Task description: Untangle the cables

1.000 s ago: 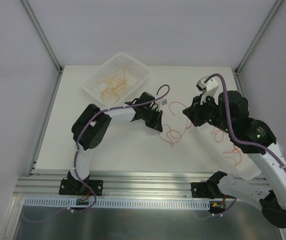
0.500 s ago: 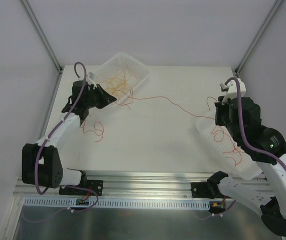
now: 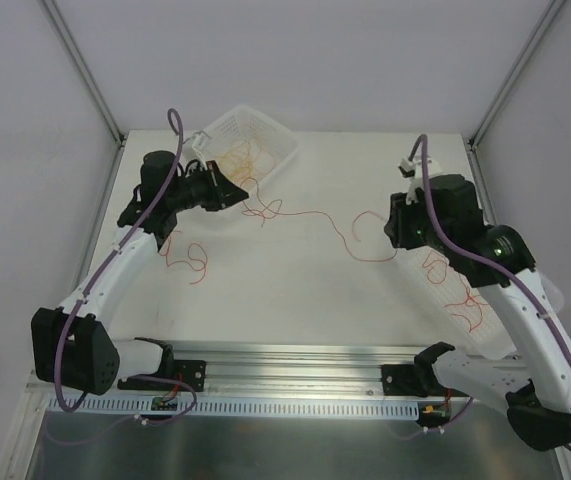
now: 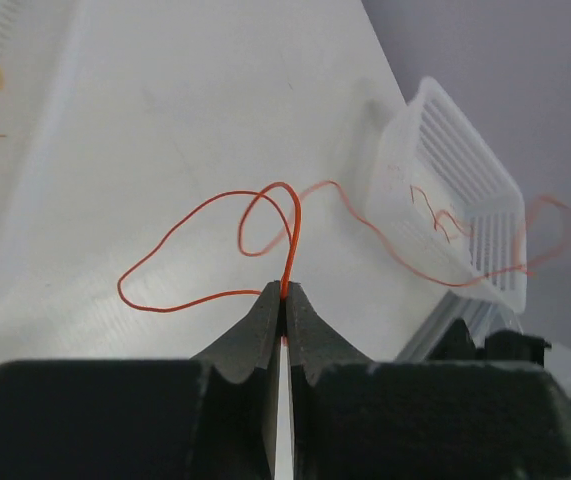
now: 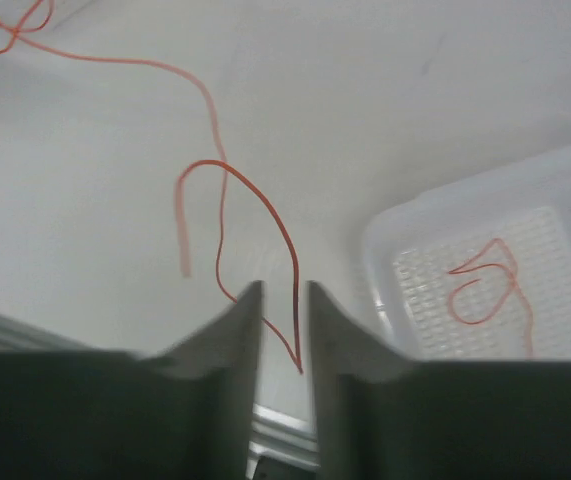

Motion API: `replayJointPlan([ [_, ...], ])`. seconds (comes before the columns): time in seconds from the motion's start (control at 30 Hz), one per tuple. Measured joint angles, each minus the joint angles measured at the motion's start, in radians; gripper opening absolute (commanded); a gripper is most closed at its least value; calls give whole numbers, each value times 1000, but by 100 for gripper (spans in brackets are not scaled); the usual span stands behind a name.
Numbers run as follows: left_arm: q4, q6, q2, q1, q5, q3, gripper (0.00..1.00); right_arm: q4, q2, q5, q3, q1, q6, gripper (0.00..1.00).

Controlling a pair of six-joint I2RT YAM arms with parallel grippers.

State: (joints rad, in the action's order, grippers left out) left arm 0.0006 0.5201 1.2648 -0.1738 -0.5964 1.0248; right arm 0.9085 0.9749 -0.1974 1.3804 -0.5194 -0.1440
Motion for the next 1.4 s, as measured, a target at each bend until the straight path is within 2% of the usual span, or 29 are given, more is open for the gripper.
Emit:
replayJointPlan([
  [0.07,-5,-45,-11,-58,-31,2,0,-23,50,99,-34,0,41,51],
  [0.2,-26,-91,-36,-156,-63,2,0,-93,147,252,-142,-6,112,51],
  [0.33,-37,-113,-63,-196,-69,2,0,-201,134,375,-232,-11,185,51],
  [0.57,-43,-121,-97,-254,-65,-2,0,-456,115,477,-354,-22,375,50],
  [0.67,-44,-121,-100,-268,-64,-6,0,-516,131,506,-371,-51,398,50],
  [0.77,-49,-121,-100,-278,-57,-7,0,-596,156,575,-370,-87,356,50],
  [0.87,-52,-121,-100,-285,-54,-7,0,-605,176,616,-363,-107,257,50],
  [1.1,-59,-121,-100,-297,-53,-7,0,-502,213,686,-263,-110,-1,50],
  [1.4,-63,-121,-92,-311,-56,3,0,-417,316,723,-219,-130,-164,50],
])
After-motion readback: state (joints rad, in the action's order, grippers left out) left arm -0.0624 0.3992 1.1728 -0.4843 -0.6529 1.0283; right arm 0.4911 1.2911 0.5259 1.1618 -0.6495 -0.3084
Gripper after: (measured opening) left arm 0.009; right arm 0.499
